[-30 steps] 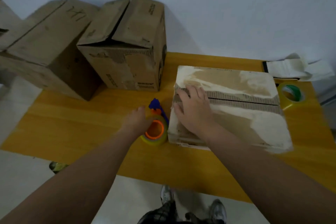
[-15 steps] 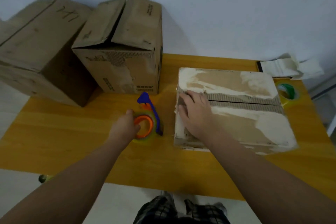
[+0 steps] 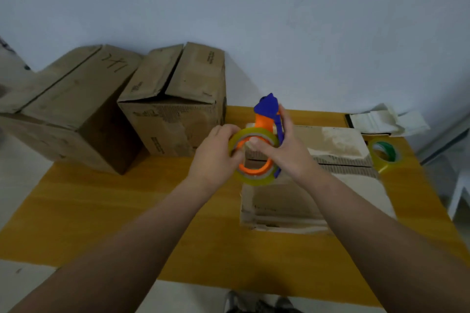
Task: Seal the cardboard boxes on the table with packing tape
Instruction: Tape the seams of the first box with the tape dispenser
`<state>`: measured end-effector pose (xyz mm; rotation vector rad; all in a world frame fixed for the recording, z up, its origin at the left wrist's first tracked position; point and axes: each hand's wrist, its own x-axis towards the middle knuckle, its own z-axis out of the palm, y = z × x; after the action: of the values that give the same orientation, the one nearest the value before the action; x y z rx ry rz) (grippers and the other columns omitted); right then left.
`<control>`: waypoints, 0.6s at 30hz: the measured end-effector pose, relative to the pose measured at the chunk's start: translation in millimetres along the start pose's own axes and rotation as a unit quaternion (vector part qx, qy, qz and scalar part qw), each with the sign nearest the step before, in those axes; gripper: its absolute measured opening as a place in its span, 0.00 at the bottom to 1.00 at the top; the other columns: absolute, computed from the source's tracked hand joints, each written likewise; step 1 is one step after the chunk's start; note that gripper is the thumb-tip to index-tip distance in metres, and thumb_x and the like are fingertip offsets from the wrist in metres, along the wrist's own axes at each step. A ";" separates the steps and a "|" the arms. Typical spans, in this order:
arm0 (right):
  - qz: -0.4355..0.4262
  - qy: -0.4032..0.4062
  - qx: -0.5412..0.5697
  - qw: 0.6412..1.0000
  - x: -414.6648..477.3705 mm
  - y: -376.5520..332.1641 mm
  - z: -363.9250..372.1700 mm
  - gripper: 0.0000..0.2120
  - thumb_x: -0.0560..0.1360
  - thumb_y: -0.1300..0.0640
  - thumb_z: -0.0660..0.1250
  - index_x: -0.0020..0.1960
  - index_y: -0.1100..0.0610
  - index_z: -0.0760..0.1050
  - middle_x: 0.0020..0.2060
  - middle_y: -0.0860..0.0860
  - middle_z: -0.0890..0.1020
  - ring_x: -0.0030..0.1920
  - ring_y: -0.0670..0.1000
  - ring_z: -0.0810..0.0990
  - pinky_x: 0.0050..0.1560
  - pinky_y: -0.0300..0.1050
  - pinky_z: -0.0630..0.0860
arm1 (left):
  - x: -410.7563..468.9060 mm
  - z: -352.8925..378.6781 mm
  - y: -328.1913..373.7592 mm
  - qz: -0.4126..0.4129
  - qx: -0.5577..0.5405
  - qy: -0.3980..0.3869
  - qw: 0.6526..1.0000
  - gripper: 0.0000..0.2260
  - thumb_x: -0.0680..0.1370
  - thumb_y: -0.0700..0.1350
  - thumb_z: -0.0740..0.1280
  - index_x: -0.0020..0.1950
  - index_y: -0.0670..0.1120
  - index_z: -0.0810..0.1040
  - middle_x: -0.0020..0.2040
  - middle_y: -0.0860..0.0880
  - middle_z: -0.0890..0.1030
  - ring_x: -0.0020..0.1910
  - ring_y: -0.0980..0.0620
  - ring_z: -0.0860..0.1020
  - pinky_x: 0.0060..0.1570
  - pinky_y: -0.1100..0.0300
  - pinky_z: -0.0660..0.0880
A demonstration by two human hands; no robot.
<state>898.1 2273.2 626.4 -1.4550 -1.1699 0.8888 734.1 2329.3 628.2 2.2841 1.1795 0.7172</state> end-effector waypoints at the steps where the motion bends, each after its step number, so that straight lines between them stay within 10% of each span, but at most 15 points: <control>1: -0.013 0.007 -0.009 1.000 -1.8 1.7 -10.2 0.45 0.68 0.48 0.74 0.76 0.44 0.50 0.61 0.41 0.75 0.54 0.37 0.78 0.46 0.30 0.76 | 3.6 1.5 7.8 0.016 -0.011 -0.009 1.000 0.14 0.77 0.46 0.65 0.62 0.48 0.73 0.55 0.52 0.74 0.51 0.56 0.73 0.47 0.62 0.70; 4: -0.060 0.012 -0.059 0.996 -9.9 7.1 -39.7 0.44 0.71 0.49 0.72 0.77 0.45 0.49 0.66 0.40 0.70 0.63 0.39 0.73 0.58 0.39 0.75 | 18.2 1.3 35.7 -0.028 -0.186 -0.061 0.980 0.13 0.82 0.52 0.57 0.59 0.46 0.75 0.50 0.50 0.79 0.48 0.55 0.78 0.48 0.60 0.74; 8: -0.093 -0.012 -0.156 0.983 -19.3 11.7 -66.4 0.42 0.71 0.45 0.71 0.74 0.34 0.46 0.66 0.47 0.67 0.66 0.45 0.69 0.64 0.50 0.72 | 43.3 -4.8 70.7 -0.232 -0.409 -0.189 0.862 0.29 0.77 0.66 0.49 0.52 0.45 0.77 0.42 0.49 0.85 0.43 0.53 0.83 0.40 0.63 0.78; 18: -0.166 -0.009 -0.194 0.967 -17.8 13.6 -84.0 0.41 0.74 0.46 0.68 0.75 0.37 0.44 0.64 0.51 0.67 0.62 0.41 0.68 0.60 0.34 0.70 | 51.3 -2.1 85.6 -0.236 -0.424 -0.186 0.854 0.13 0.79 0.47 0.64 0.58 0.39 0.78 0.40 0.46 0.83 0.36 0.54 0.79 0.34 0.64 0.77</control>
<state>975.8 2234.2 629.3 -1.4938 -1.6115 0.4566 808.9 2328.0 694.4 1.2474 0.9138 0.4365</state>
